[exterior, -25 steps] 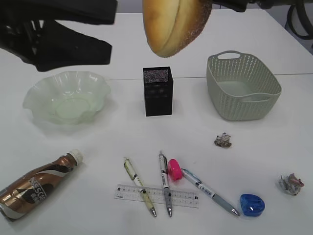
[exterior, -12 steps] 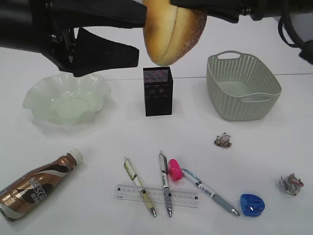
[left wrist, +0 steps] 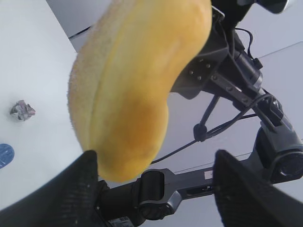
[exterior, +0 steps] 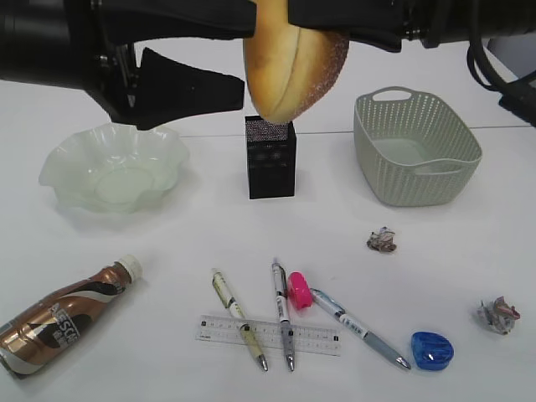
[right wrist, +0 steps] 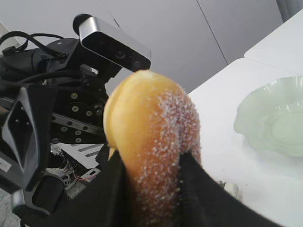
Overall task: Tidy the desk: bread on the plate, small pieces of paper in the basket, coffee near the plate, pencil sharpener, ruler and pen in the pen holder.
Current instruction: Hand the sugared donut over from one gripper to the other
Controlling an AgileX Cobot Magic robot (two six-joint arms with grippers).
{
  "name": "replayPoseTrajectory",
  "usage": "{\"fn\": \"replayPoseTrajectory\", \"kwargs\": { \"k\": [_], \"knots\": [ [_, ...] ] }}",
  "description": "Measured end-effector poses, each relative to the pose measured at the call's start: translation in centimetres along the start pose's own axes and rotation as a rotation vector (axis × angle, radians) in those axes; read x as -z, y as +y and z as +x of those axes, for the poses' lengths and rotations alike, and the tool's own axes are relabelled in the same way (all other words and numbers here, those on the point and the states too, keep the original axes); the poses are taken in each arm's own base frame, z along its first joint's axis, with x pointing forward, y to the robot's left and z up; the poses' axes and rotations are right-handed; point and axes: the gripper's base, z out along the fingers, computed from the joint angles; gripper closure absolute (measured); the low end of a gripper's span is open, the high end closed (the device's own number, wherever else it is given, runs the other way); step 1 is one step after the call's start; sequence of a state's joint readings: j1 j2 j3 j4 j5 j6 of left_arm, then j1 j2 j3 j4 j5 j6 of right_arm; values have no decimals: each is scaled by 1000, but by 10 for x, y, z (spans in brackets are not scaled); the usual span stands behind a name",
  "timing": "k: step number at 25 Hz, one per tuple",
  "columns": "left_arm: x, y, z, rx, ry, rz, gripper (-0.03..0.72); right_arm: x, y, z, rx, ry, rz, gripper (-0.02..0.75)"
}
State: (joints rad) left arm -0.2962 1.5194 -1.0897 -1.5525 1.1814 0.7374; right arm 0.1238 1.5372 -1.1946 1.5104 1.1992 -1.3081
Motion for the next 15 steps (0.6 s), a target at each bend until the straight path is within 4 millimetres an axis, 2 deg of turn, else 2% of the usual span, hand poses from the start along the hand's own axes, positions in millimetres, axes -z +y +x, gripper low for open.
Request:
{"fn": "replayPoseTrajectory", "kwargs": {
  "k": [15],
  "knots": [
    [-5, -5, -2, 6, -20, 33, 120, 0, -1, 0, 0, -2, 2, 515]
  ]
}}
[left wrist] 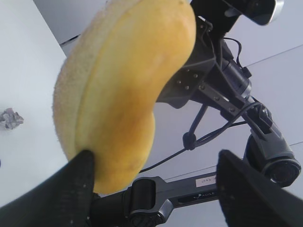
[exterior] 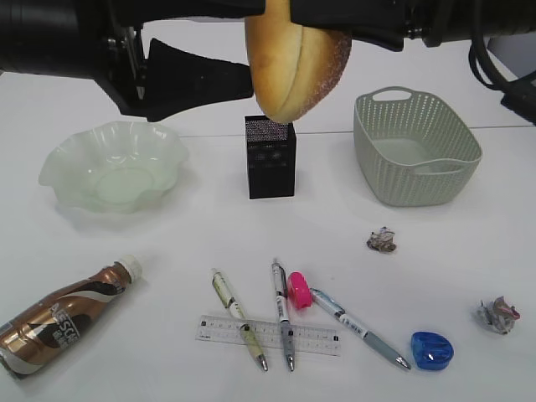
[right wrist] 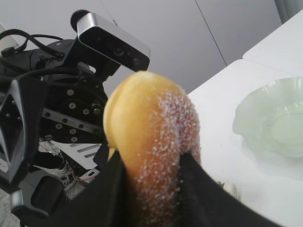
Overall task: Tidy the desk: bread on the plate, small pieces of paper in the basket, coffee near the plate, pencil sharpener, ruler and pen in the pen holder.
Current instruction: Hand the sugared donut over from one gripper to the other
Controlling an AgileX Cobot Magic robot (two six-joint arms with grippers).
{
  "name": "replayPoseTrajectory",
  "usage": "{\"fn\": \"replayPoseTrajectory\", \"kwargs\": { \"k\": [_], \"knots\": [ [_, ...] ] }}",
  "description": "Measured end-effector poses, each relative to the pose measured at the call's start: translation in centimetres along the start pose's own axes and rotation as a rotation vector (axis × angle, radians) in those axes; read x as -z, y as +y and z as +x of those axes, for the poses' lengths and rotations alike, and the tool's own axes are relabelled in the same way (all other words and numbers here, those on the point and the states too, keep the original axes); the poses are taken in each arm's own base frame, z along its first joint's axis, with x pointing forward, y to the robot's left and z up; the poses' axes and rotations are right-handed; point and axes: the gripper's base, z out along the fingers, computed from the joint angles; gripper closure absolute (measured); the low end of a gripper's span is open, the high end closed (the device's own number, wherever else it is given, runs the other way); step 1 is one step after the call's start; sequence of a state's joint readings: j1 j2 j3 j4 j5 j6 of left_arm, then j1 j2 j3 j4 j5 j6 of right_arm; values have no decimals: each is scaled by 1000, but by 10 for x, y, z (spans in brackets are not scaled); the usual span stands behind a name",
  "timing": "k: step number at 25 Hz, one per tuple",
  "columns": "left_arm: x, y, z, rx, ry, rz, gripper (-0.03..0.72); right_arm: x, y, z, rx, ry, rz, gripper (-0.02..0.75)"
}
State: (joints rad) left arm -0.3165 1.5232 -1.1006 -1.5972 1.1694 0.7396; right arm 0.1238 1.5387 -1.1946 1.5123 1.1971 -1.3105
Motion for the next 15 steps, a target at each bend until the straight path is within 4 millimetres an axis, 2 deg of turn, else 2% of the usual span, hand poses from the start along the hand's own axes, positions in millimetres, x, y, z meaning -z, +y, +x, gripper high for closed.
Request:
{"fn": "replayPoseTrajectory", "kwargs": {
  "k": [4, 15],
  "knots": [
    [-1, 0, 0, 0, 1, 0, 94, 0, 0, 0, 1, 2, 0, 515],
    [-2, 6, 1, -3, 20, -31, 91, 0, -1, 2, 8, 18, 9, 516]
  ]
}}
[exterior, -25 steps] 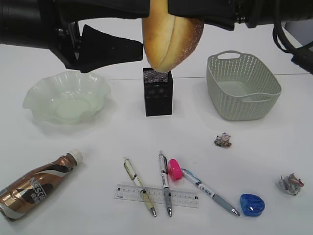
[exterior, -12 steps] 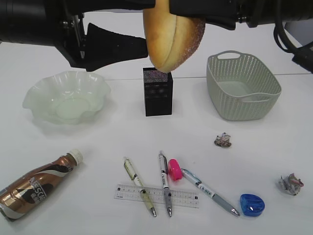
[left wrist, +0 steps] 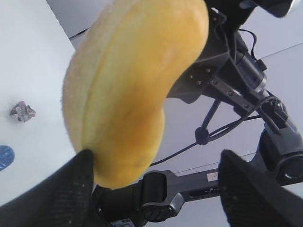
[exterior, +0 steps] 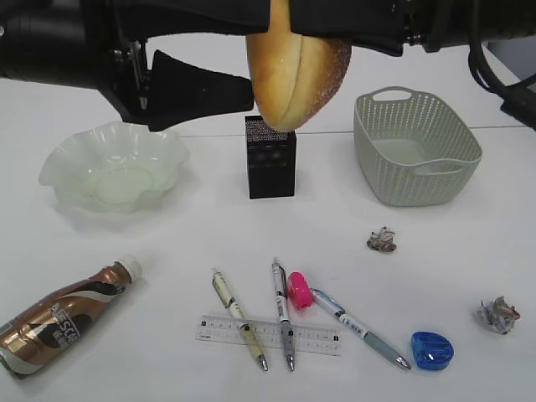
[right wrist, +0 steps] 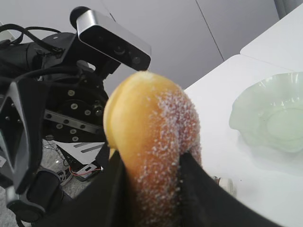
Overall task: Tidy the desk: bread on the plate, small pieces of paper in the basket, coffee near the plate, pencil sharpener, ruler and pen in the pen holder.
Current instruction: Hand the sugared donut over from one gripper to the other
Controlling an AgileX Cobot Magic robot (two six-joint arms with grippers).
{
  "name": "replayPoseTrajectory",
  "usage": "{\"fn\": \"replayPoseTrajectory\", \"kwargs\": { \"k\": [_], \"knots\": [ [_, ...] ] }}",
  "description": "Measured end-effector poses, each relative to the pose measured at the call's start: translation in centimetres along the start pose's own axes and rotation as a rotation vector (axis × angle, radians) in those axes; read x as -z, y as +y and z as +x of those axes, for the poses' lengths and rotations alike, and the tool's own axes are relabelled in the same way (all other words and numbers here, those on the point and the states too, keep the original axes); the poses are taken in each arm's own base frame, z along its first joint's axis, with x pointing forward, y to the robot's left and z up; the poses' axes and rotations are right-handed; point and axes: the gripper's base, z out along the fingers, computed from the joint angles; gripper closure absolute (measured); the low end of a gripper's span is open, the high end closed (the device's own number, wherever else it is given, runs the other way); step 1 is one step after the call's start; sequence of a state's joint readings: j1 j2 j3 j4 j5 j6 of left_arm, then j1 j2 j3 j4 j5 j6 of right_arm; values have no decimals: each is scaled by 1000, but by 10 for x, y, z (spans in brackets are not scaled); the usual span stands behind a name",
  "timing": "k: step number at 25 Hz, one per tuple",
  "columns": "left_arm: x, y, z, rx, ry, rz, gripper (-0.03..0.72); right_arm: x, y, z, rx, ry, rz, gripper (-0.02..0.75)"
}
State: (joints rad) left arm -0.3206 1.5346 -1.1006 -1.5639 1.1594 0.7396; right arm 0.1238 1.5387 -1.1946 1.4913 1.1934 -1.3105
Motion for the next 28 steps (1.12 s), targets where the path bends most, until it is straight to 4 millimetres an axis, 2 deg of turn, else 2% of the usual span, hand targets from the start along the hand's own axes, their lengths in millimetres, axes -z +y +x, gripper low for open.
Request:
{"fn": "replayPoseTrajectory", "kwargs": {
  "k": [28],
  "knots": [
    [0, 14, -3, 14, 0, -48, 90, 0, 0, -2, -23, -21, -6, 516]
  ]
}}
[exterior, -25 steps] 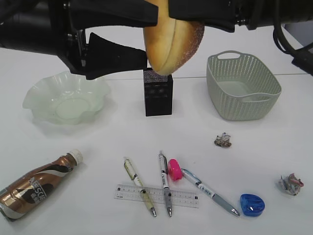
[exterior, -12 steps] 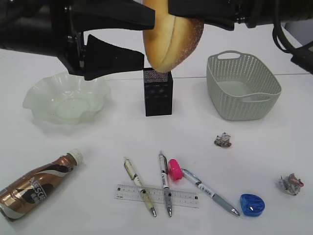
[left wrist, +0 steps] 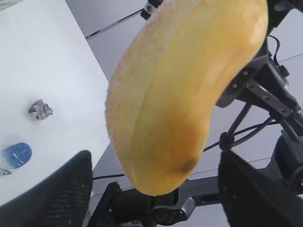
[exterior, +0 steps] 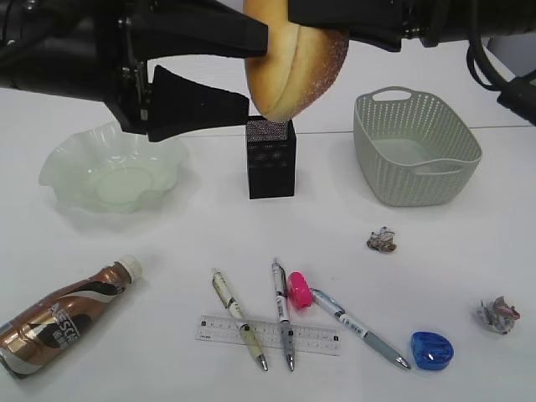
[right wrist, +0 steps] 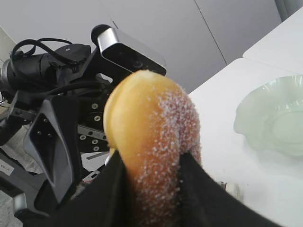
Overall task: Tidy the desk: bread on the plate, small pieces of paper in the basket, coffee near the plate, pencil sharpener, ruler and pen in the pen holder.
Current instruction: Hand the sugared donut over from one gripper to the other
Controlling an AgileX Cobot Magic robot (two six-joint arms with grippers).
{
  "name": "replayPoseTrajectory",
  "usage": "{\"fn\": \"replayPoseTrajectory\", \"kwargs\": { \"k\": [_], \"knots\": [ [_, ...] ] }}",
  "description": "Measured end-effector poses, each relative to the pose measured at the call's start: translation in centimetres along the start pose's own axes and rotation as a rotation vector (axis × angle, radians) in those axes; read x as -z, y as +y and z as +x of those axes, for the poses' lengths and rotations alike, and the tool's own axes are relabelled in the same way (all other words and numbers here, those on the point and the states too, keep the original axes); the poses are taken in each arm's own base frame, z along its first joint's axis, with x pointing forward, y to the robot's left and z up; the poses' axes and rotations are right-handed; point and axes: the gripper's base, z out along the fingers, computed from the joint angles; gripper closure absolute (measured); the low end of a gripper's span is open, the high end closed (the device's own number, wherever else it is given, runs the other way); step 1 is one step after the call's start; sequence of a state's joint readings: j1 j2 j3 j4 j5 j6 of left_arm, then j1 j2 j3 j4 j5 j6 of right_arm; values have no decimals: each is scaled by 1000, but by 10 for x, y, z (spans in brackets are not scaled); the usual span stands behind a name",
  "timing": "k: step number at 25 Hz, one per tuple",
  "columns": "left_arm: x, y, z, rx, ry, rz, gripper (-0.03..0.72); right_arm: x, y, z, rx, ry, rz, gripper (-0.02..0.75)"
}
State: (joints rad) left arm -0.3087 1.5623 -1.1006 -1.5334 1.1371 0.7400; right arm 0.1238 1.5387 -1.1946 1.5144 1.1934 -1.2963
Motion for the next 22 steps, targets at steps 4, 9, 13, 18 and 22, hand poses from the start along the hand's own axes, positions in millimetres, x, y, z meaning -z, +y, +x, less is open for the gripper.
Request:
{"fn": "replayPoseTrajectory", "kwargs": {
  "k": [4, 9, 13, 18, 22],
  "knots": [
    [-1, 1, -1, 9, -6, 7, 92, 0, 0, 0, -13, -2, -1, 516],
    [-2, 4, -2, 19, -8, 4, 93, 0, 0, 0, -24, -2, -1, 516],
    [-2, 4, -3, 8, -20, -1, 94, -2, 1, 0, -29, 2, -7, 516],
    [-2, 4, -4, 6, -30, 0, 94, -3, 2, 1, -28, 4, -12, 516],
    [-3, 2, -5, 14, -44, 19, 94, -3, 2, 1, -30, 4, -12, 516]
  ]
}}
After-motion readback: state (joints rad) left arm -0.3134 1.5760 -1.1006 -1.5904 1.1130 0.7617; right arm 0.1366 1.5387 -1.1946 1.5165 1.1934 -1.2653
